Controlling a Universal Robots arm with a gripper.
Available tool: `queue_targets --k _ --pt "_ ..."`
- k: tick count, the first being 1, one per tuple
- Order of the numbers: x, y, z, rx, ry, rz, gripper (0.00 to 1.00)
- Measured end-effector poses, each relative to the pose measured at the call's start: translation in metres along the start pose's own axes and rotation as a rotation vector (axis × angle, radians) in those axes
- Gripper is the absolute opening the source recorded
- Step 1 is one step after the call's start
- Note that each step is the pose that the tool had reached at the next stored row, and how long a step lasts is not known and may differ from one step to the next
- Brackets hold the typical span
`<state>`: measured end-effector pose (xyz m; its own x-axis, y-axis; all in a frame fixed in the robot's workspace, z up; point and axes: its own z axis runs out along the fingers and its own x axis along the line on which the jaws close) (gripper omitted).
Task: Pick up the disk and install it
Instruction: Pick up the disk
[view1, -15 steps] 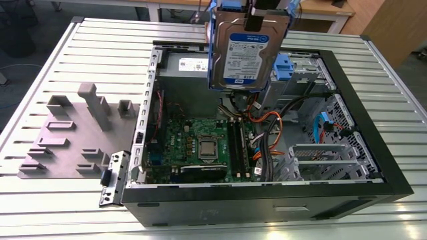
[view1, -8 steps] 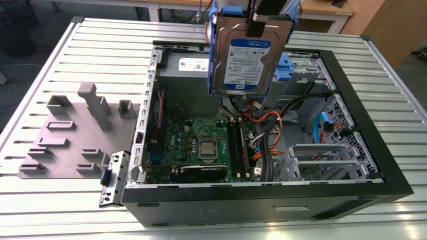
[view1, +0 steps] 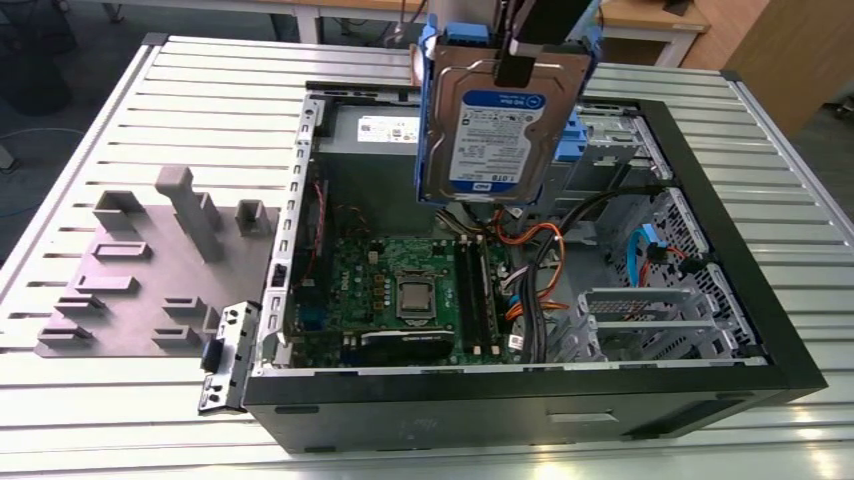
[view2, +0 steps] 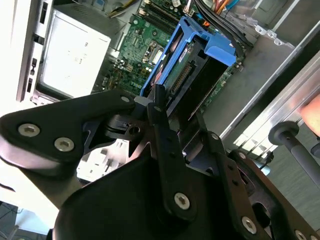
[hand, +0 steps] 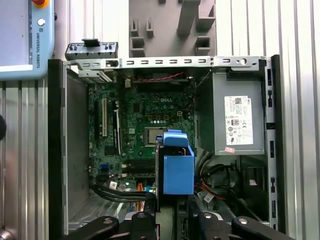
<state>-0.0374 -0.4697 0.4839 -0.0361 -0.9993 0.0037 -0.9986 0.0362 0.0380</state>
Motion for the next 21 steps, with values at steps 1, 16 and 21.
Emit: queue_targets --k 1,16,21 --pt "0.0018 -0.0001 0.0000 0.0000 0.0003 0.000 0.35" --pt "0.0269 -0.0010 0.0000 0.0002 0.0050 0.000 0.35" --pt "0.0332 -0.0012 0.0001 0.0002 0.0064 0.000 0.35"
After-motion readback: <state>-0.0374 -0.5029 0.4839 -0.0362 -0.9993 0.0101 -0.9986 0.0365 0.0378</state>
